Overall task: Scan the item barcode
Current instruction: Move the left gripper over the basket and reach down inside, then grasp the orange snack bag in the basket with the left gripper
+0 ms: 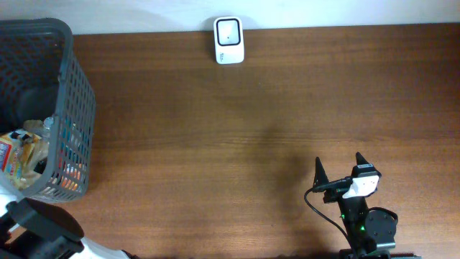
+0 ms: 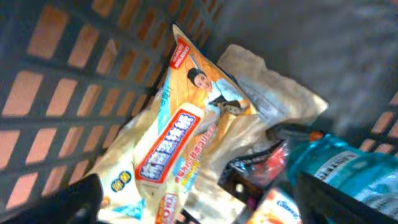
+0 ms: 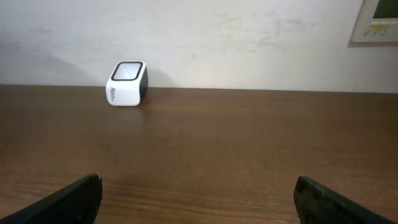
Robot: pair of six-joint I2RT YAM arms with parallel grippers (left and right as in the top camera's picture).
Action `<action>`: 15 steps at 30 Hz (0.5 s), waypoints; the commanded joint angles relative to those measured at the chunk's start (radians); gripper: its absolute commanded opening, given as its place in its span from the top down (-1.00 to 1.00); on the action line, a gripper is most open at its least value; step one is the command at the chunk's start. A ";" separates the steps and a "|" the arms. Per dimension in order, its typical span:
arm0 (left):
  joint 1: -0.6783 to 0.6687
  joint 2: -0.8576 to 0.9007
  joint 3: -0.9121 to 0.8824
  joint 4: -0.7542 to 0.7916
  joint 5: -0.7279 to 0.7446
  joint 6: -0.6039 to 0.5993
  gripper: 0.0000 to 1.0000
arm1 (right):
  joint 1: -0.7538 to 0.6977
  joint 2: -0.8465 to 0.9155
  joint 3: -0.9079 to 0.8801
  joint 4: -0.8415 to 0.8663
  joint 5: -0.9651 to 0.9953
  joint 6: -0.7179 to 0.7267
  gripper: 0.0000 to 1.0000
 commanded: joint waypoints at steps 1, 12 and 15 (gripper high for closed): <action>-0.027 0.031 -0.051 0.044 -0.116 0.089 -0.98 | -0.005 -0.007 -0.009 0.000 0.012 0.004 -0.97; -0.034 0.140 -0.058 0.079 -0.251 0.208 -0.84 | -0.005 -0.007 -0.009 0.000 0.011 0.004 -0.97; -0.034 0.173 -0.061 0.085 -0.253 0.211 -0.84 | -0.005 -0.007 -0.009 0.000 0.011 0.004 -0.97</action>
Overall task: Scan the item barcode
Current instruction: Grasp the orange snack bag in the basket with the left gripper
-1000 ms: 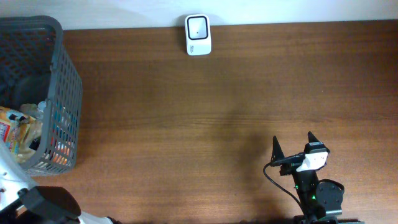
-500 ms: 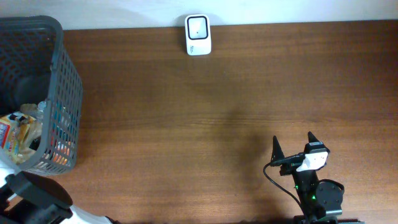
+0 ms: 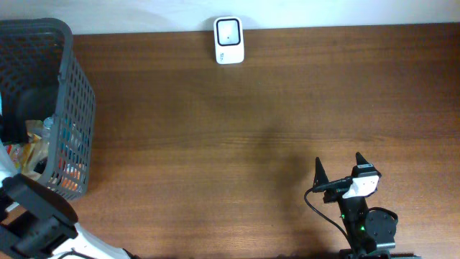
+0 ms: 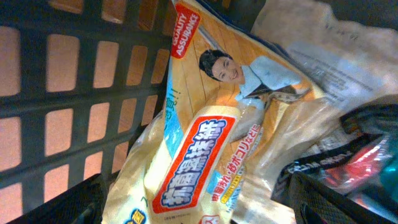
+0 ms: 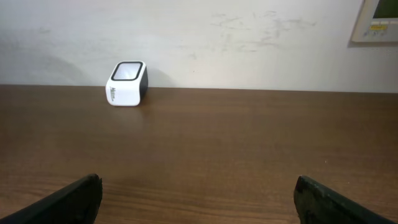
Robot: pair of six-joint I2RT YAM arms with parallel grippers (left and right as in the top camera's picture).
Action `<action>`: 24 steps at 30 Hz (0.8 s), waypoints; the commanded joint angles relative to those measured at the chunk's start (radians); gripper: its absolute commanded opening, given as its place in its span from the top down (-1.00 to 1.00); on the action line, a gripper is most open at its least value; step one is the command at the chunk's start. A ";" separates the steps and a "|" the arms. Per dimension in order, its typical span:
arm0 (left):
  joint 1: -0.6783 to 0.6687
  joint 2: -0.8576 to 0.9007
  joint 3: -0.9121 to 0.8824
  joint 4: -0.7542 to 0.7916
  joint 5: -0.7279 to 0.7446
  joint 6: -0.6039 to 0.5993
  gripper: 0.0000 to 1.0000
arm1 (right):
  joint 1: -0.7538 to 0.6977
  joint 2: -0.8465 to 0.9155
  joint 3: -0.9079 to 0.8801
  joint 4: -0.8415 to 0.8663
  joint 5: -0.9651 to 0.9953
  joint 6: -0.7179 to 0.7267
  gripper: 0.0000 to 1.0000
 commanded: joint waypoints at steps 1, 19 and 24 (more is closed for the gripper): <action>-0.005 0.054 -0.008 0.010 -0.034 0.037 -0.83 | -0.005 -0.007 -0.009 0.000 0.012 0.004 -0.97; -0.004 0.180 -0.016 0.013 0.010 0.043 -0.19 | -0.005 -0.007 -0.009 0.000 0.012 0.004 -0.97; -0.004 0.180 -0.016 0.021 0.009 0.043 0.44 | -0.005 -0.007 -0.009 0.000 0.012 0.004 -0.97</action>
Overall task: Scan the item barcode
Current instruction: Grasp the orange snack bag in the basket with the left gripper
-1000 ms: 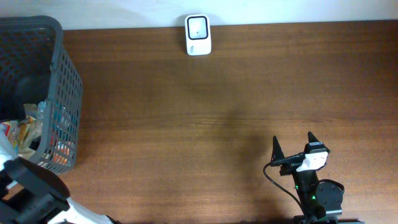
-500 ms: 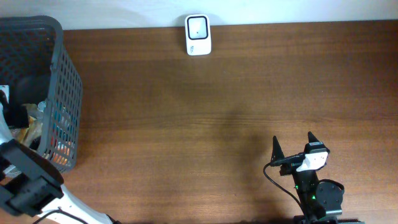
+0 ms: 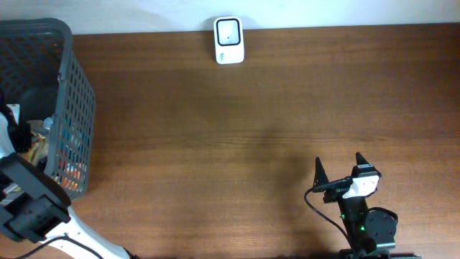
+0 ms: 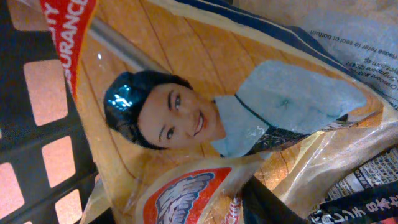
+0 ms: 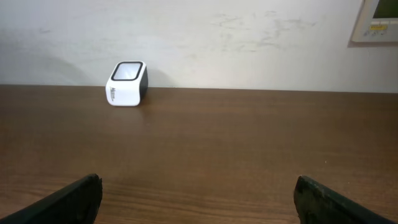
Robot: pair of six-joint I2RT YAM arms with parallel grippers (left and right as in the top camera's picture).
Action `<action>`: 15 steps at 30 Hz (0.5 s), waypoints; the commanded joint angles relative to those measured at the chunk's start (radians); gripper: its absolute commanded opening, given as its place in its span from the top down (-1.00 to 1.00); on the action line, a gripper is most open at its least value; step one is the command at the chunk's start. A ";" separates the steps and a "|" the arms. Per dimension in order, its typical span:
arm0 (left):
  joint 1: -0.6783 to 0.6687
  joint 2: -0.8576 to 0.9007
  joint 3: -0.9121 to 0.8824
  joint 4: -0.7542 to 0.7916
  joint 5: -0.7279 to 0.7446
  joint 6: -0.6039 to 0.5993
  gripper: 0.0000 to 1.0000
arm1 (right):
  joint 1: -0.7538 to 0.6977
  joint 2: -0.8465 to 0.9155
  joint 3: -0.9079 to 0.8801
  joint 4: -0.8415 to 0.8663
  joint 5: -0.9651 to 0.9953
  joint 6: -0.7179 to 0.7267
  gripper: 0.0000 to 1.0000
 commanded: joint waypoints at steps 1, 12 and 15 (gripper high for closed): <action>-0.004 0.017 -0.012 0.000 0.034 -0.004 0.55 | -0.005 -0.007 -0.009 0.000 0.012 0.004 -0.97; -0.005 -0.024 0.124 -0.012 0.035 -0.123 1.00 | -0.005 -0.007 -0.009 0.000 0.012 0.004 -0.97; -0.004 -0.077 0.212 -0.013 0.050 -0.191 1.00 | -0.005 -0.007 -0.009 0.000 0.012 0.004 -0.97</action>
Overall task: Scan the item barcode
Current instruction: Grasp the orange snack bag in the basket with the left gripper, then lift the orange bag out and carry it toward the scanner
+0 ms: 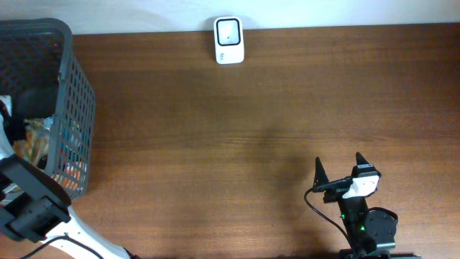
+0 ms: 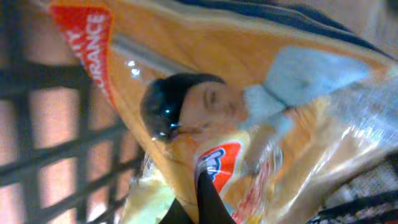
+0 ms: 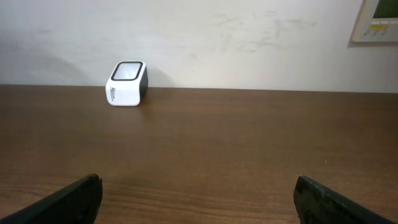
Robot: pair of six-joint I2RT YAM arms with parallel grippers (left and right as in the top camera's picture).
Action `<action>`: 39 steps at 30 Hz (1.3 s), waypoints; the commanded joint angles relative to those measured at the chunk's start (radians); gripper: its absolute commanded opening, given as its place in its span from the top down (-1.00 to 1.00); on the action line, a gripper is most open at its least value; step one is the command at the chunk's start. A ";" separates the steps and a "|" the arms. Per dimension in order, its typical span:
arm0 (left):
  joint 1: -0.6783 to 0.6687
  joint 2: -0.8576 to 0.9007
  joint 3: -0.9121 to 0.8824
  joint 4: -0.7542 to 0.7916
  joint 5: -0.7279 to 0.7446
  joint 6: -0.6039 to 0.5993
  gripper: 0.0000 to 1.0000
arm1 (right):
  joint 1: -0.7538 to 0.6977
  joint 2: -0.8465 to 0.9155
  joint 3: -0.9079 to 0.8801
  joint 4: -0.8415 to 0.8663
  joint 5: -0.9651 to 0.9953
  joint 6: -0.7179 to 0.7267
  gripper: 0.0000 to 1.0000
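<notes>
An orange and yellow snack bag [image 2: 186, 93] with a printed portrait fills the left wrist view, lying inside the grey mesh basket [image 1: 75, 79]. My left gripper [image 2: 202, 199] is down in the basket, its dark fingers closed together with a fold of the bag pinched between them. The white barcode scanner [image 1: 229, 31] stands at the table's far edge, also visible as the scanner [image 3: 127, 83] ahead of my right gripper [image 3: 199, 199]. That gripper is open and holds nothing, low over the table near the front right.
The basket at the far left holds other packets and a blue bottle [image 1: 61, 140] beside the snack bag. Its mesh wall [image 2: 37, 149] is close on the left of the bag. Brown table [image 1: 251, 129] lies between basket, scanner and the right arm.
My left gripper's fingers were apart around the snack bag; now they are shut on a fold of it, and the bag looks shifted and blurred. The right arm has not moved.
My left gripper was open above the packets in the basket. It then stood closer over the orange snack bag, then right against it with fingers apart. Now it is shut on the bag. The right gripper stayed open in place throughout.
</notes>
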 commanded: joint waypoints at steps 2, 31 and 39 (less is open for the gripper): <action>-0.002 -0.122 0.167 0.008 0.089 -0.126 1.00 | -0.005 -0.007 -0.009 0.000 0.012 0.004 -0.97; -0.305 -0.536 0.296 0.104 1.184 -0.477 1.00 | -0.005 -0.007 -0.009 0.000 0.012 0.003 -0.97; -0.575 -0.433 0.296 -0.131 0.970 -0.476 1.00 | -0.005 -0.007 -0.009 0.000 0.012 0.004 -0.97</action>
